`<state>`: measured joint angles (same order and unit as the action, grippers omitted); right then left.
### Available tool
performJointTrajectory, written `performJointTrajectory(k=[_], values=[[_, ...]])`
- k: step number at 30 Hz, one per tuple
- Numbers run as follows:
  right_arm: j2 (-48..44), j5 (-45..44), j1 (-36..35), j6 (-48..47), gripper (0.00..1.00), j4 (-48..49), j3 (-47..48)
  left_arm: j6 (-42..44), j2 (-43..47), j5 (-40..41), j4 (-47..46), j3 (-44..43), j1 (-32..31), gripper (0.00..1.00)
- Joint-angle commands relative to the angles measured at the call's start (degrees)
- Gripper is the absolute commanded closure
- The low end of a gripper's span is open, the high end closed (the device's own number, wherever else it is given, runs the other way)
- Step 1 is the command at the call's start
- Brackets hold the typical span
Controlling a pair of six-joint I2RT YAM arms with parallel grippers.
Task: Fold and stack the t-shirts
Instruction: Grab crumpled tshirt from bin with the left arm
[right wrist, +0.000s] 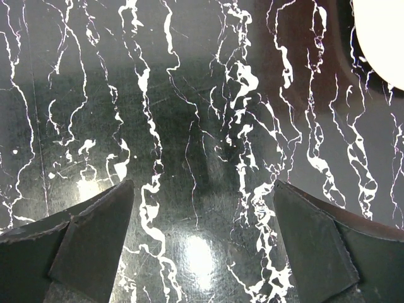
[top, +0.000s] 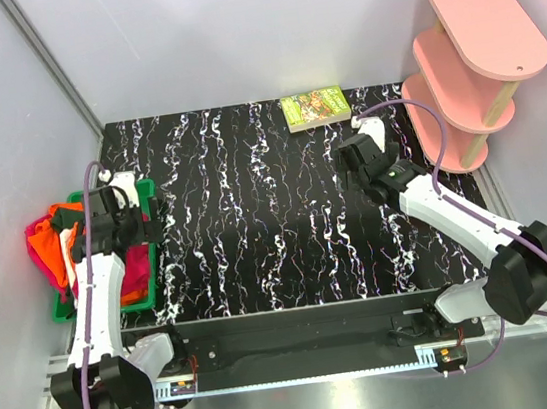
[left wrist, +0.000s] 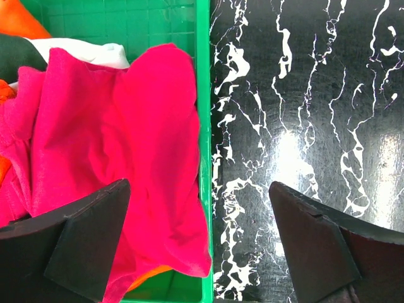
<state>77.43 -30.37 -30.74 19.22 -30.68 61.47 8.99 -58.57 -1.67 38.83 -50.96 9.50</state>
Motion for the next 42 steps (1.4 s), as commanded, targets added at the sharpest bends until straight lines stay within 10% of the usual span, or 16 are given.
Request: performJointTrajectory(k=[1, 30, 42], values=[[-0.17, 0.31, -0.37, -1.64, 0.0, 2.64, 2.86, -0.82, 0.38, 1.32, -1.92, -0.45, 0.35, 0.01], [-1.93, -0.57, -0.55, -1.65, 0.0, 2.9, -0.56, -1.7, -14.56, 0.27, -2.97, -5.9, 12.83, 0.01], [1.94, 1.37, -1.34, 0.11, 0.0, 0.79, 4.88, -0.73, -3.6, -1.32, -2.88, -4.59, 12.74, 0.01]])
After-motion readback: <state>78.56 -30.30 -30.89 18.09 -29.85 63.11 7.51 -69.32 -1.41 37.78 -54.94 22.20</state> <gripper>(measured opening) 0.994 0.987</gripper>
